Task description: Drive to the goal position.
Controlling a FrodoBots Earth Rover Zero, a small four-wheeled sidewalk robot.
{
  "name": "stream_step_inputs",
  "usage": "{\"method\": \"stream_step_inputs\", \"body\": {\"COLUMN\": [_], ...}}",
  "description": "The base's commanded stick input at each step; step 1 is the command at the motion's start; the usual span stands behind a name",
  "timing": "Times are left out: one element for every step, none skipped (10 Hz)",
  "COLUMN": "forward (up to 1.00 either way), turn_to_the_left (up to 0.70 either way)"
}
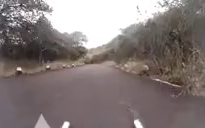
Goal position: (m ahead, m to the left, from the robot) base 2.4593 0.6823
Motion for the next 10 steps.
{"method": "stream_step_inputs", "body": {"forward": [0.50, 0.50, 0.50, 0.50, 0.50, 0.50, 0.50, 0.50, 0.50, 0.50], "turn_to_the_left": [0.00, 0.00, 0.00, 0.00, 0.00, -0.14, -0.43, -0.50, -0.50, -0.50]}}
